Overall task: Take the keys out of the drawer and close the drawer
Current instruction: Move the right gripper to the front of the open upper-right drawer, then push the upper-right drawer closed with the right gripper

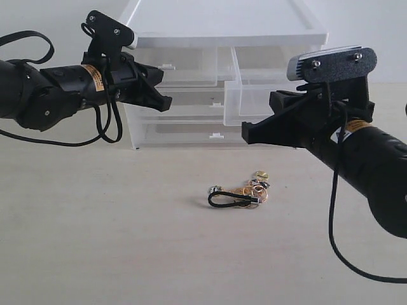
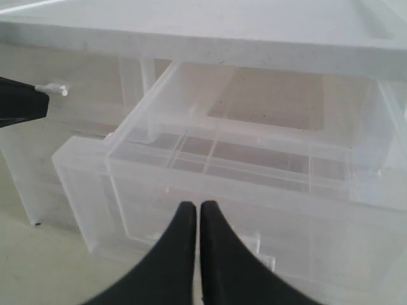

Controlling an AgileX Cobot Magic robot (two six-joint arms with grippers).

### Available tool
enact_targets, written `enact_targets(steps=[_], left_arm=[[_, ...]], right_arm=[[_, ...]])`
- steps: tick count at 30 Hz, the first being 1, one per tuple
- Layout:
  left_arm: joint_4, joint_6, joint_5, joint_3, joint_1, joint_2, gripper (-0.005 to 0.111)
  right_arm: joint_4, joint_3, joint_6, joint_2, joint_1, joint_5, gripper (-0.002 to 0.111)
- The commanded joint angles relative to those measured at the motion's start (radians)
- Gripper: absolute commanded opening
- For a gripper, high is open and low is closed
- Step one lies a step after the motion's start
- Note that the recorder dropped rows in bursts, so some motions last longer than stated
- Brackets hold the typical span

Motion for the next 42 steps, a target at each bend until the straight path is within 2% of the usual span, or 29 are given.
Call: enact_targets(steps=[1, 10, 19, 25, 32, 42], left_arm=[[-0.152, -0.009, -0.079, -0.054, 0.037, -0.017, 0.004], [-0.152, -0.009, -0.079, -0.054, 0.037, -0.017, 0.004], [-0.152, -0.009, -0.079, -0.054, 0.037, -0.017, 0.004], [-0.152, -0.009, -0.079, -0.054, 0.037, -0.017, 0.004], [-0.152, -0.009, -0.081, -0.054, 0.037, -0.017, 0.004], [-0.152, -0.009, -0.081, -0.054, 0.037, -0.017, 0.004]], right_arm=[[0.051, -0.005, -0.056, 0.003, -0.001, -0.01, 0.0], [0.087, -0.017, -0.09, 0.006, -0.001, -0.032, 0.0], [0.09, -0.115, -0.126, 0.066, -0.001, 0.022, 0.0], [0.167, -0.125, -0.192, 0.07, -0.009, 0.035, 0.0], [0.122, -0.137, -0.171, 0.07, -0.083, 0.089, 0.0], [0.079, -0.21, -0.164, 0.071, -0.085, 0.141, 0.0]])
